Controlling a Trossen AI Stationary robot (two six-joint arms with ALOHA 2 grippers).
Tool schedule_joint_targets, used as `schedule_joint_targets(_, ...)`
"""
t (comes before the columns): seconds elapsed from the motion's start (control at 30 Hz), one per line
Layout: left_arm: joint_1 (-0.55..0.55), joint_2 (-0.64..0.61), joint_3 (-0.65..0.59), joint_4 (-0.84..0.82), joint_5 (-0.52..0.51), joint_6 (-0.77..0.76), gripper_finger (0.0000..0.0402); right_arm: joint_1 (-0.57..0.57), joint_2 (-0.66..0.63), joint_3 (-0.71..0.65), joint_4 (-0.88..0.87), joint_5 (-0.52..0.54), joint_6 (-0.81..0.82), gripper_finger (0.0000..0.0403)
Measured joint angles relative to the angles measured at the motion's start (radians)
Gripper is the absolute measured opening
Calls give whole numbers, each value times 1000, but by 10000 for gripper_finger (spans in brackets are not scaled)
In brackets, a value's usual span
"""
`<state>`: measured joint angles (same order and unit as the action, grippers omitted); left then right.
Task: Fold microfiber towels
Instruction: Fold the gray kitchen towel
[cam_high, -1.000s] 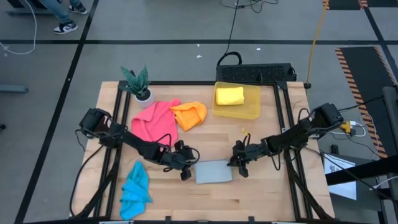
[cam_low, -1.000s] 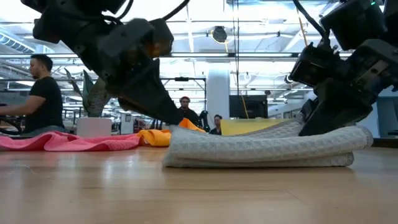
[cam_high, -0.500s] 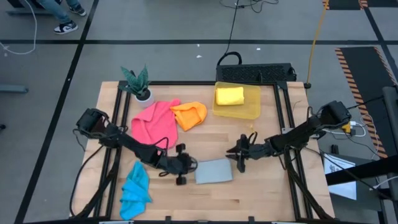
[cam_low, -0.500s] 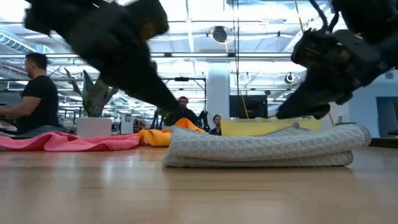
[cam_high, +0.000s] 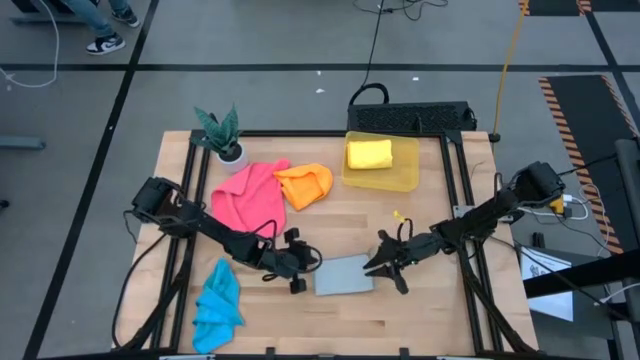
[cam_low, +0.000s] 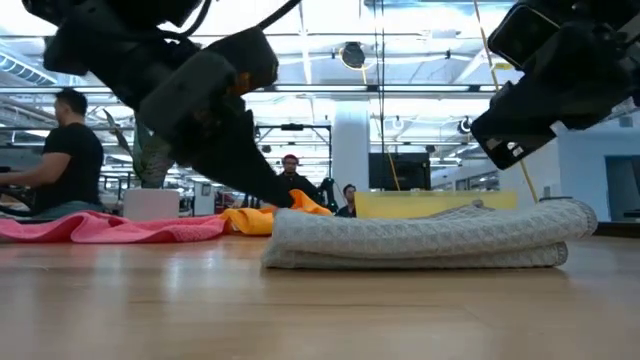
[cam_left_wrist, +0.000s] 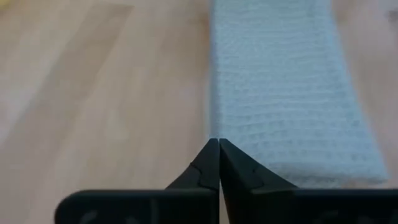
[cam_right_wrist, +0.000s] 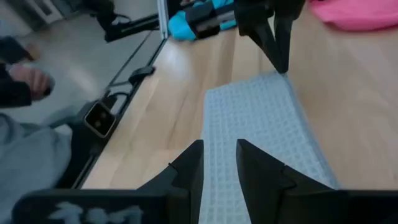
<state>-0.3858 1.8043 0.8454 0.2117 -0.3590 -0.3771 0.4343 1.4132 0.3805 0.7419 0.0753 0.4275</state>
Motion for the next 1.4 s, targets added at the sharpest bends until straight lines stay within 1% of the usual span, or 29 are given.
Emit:
schedule_joint_targets(0.17, 17, 5, 2, 35, 75, 19, 3, 0, 1, -1, -20, 0, -3, 84)
schedule_joint_targets(0.3, 22, 5, 1, 28, 103, 25, 4, 0, 1, -1, -19, 0, -3, 84)
schedule_joint_targets(0.4, 24, 5, 1, 27, 160, 32, 3, 0, 1, -1, -20, 0, -3, 84)
schedule_joint_targets(0.47, 24, 5, 1, 24, 165, 33, 11, 0, 1, -1, -20, 0, -3, 84)
schedule_joint_targets(0.57, 29, 5, 1, 27, 162, 43, 32, 0, 1, -1, -20, 0, -3, 84)
schedule_joint_targets(0.67, 48, 4, 1, 27, 169, 18, 68, 0, 1, -1, -20, 0, -3, 84)
schedule_joint_targets(0.77, 73, 4, 1, 24, 205, -34, 113, 0, 1, -1, -20, 0, -6, 84)
schedule_joint_targets(0.87, 101, 4, 1, 9, 239, -119, 154, 0, 1, -1, -20, 0, -6, 84)
schedule_joint_targets(0.93, 116, 4, 1, -4, 266, -170, 171, 0, 1, -1, -20, 0, -8, 84)
schedule_joint_targets(1.0, 126, 4, 1, 3, 322, -184, 176, 0, 1, -1, -20, 0, -19, 84)
schedule_joint_targets(1.1, 129, 3, 1, 16, 399, -187, 162, 0, 1, -1, -20, 0, -24, 84)
schedule_joint_targets(1.17, 128, 3, 1, 18, 410, -188, 140, 0, 1, -1, -20, 0, -24, 84)
schedule_joint_targets(1.3, 128, 3, 1, 17, 408, -171, 80, 0, 1, -1, -20, 1, -25, 84)
schedule_joint_targets(1.4, 127, 3, 1, 19, 388, -145, 25, 0, 1, -1, -20, 0, -25, 84)
